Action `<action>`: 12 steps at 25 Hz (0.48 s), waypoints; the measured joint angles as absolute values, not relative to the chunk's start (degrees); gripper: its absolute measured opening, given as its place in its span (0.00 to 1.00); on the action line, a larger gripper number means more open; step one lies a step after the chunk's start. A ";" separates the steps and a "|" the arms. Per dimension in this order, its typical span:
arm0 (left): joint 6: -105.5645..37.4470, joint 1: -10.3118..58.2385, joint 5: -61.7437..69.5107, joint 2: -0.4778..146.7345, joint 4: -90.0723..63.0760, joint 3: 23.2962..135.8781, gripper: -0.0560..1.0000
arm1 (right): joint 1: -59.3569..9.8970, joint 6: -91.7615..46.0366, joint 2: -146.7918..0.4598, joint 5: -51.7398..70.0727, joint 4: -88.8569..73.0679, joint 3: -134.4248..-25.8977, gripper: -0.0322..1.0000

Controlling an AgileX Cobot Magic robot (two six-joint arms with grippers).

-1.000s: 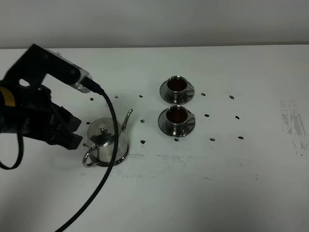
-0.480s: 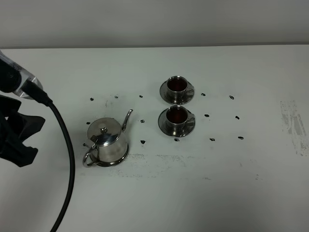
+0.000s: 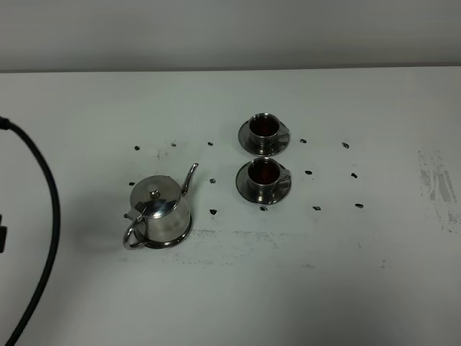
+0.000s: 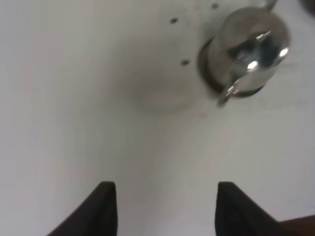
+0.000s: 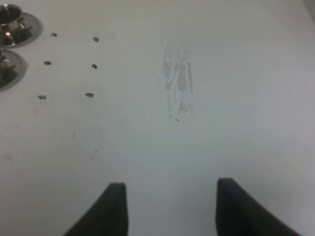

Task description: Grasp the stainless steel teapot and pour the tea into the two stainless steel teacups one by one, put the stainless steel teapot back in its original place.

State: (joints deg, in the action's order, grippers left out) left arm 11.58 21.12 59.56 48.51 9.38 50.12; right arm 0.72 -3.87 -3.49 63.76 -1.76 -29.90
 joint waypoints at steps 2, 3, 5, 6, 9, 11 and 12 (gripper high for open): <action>11.79 17.89 59.92 45.78 8.72 46.86 0.46 | 0.72 -3.87 -3.49 63.76 -1.76 -29.90 0.42; 11.84 16.01 59.80 43.99 8.18 45.08 0.46 | 0.72 -3.87 -3.49 63.76 -1.76 -29.90 0.42; 11.84 12.38 59.30 40.27 7.24 40.34 0.46 | 0.72 -3.87 -3.49 63.76 -1.76 -29.90 0.42; 11.84 11.02 59.15 38.10 6.95 38.01 0.46 | 0.72 -3.87 -3.49 63.76 -1.76 -29.90 0.42; 11.78 7.44 59.06 32.13 6.24 32.85 0.46 | 0.72 -3.87 -3.49 63.76 -1.76 -29.90 0.42; 11.73 5.90 59.01 28.52 5.47 30.66 0.46 | 0.72 -3.87 -3.49 63.76 -1.76 -29.90 0.42; 11.73 5.40 59.01 27.21 5.41 29.71 0.46 | 0.72 -3.87 -3.49 63.76 -1.76 -29.90 0.42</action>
